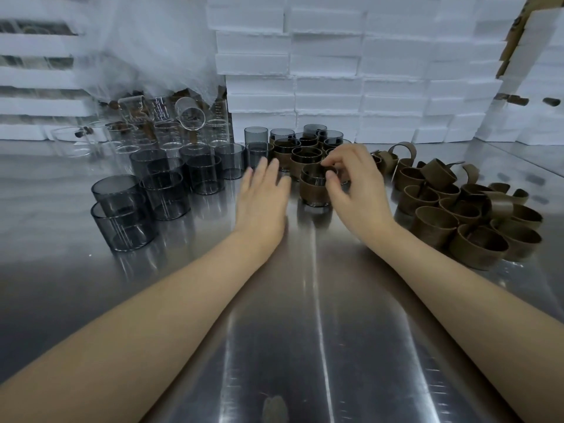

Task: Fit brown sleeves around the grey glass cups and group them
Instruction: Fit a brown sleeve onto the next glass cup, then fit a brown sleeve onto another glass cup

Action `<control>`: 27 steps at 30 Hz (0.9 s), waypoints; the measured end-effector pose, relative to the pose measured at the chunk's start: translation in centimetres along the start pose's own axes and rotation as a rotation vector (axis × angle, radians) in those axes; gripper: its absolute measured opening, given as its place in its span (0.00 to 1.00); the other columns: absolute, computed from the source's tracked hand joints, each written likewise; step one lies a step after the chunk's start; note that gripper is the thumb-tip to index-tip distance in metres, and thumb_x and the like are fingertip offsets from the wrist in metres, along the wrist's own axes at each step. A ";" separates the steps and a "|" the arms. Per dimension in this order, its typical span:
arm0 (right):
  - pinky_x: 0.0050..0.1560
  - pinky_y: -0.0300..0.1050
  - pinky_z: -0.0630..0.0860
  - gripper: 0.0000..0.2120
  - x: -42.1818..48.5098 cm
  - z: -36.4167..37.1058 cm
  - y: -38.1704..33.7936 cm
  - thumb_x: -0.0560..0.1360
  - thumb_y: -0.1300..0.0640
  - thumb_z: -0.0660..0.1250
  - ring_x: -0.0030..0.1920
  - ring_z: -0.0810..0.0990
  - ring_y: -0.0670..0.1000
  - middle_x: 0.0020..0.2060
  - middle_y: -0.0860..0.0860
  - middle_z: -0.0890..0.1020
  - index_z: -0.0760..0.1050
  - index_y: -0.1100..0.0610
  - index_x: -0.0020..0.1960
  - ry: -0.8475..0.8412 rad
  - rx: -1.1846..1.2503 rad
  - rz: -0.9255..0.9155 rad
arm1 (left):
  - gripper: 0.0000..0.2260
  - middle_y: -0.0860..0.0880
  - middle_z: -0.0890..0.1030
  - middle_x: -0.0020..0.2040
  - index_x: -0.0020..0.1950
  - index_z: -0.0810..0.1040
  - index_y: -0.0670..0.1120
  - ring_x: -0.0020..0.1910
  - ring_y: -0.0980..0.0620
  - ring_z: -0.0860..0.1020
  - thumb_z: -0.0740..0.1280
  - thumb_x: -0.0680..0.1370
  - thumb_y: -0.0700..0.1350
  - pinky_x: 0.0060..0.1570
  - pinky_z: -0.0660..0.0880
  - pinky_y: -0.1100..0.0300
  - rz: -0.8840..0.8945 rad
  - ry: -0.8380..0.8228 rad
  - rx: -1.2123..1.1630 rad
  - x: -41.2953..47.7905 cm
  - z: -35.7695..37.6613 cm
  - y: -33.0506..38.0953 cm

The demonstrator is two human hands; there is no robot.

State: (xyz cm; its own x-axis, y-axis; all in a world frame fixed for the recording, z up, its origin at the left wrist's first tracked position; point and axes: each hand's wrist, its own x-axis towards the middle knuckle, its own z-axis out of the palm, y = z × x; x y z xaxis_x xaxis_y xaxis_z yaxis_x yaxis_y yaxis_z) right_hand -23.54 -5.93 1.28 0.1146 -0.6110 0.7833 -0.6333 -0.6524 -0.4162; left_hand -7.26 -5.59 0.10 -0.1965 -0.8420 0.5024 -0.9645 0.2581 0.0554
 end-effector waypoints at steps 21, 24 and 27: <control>0.67 0.37 0.57 0.22 -0.4 1.0 1.8 0.76 0.61 0.65 0.72 0.63 0.55 0.67 0.54 0.72 0.70 0.58 0.70 -0.499 -0.170 0.227 | 0.25 0.44 0.70 0.61 0.75 0.64 0.44 0.61 0.45 0.69 0.62 0.77 0.42 0.60 0.67 0.50 -0.020 0.107 -0.177 0.0 -0.3 -1.5; 0.73 0.43 0.52 0.29 -0.1 0.8 2.0 0.78 0.56 0.64 0.78 0.51 0.51 0.77 0.52 0.60 0.61 0.56 0.76 -0.579 -0.172 0.330 | 0.27 0.46 0.68 0.62 0.76 0.63 0.45 0.61 0.48 0.69 0.66 0.77 0.44 0.59 0.71 0.52 0.069 0.148 -0.345 0.1 -0.1 -1.4; 0.73 0.42 0.54 0.30 -0.2 0.7 2.0 0.78 0.55 0.64 0.77 0.54 0.51 0.77 0.52 0.60 0.58 0.55 0.77 -0.598 -0.167 0.331 | 0.37 0.45 0.61 0.67 0.78 0.56 0.45 0.66 0.50 0.64 0.72 0.75 0.49 0.62 0.64 0.64 0.075 0.148 -0.504 0.1 0.3 -1.3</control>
State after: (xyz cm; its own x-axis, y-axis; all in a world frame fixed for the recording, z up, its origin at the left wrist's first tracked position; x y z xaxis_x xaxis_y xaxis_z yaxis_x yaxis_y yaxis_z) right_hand -24.23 -7.43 -0.03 0.2663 -0.9386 0.2194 -0.8115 -0.3411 -0.4745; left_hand -6.09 -6.15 -0.16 -0.1995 -0.7461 0.6353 -0.7371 0.5415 0.4043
